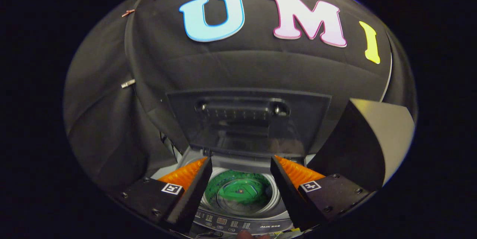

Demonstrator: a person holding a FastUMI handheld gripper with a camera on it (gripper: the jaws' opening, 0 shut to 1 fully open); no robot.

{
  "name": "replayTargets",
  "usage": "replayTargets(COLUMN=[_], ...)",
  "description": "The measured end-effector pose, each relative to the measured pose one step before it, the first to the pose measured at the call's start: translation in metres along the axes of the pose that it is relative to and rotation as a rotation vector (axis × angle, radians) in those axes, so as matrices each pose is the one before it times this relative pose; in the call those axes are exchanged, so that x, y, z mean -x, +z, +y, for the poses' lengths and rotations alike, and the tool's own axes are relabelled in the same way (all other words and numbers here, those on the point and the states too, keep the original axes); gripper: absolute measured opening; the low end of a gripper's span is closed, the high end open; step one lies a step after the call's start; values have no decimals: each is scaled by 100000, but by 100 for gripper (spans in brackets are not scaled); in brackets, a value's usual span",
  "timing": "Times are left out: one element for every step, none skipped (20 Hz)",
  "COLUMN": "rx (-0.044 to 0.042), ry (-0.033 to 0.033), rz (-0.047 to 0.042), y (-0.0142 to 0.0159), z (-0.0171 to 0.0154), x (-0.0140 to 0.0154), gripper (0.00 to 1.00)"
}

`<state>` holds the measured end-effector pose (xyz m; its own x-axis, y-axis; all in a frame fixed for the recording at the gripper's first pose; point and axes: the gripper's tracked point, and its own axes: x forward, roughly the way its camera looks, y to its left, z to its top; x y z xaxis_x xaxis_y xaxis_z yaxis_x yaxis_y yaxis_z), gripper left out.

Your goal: Put the clothes into the washing machine and then close the washing machine lid.

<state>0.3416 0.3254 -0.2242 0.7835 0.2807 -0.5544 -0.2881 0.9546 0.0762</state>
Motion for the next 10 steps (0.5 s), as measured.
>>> replayTargets(rx=[-1370, -1037, -980, -713, -73, -53, 290, 542, 1776, 2054], ry=[1958, 2220, 1784, 1140, 309, -343, -521, -1427, -2013, -2299], rz=[-2876, -2739, -3045, -3269, -3260, -3430, -3646, -3558, -3235, -2703], y=[1423, 1576, 1689, 1834, 1695, 1523, 1406, 1496, 1010, 951], z=[366, 355, 160, 43, -125, -298, -365, -474, -551, -844], x=[443, 409, 276, 127, -345, -216, -179, -523, -438, -735], gripper=[98, 99, 99, 99, 99, 98, 98, 98, 98, 99])
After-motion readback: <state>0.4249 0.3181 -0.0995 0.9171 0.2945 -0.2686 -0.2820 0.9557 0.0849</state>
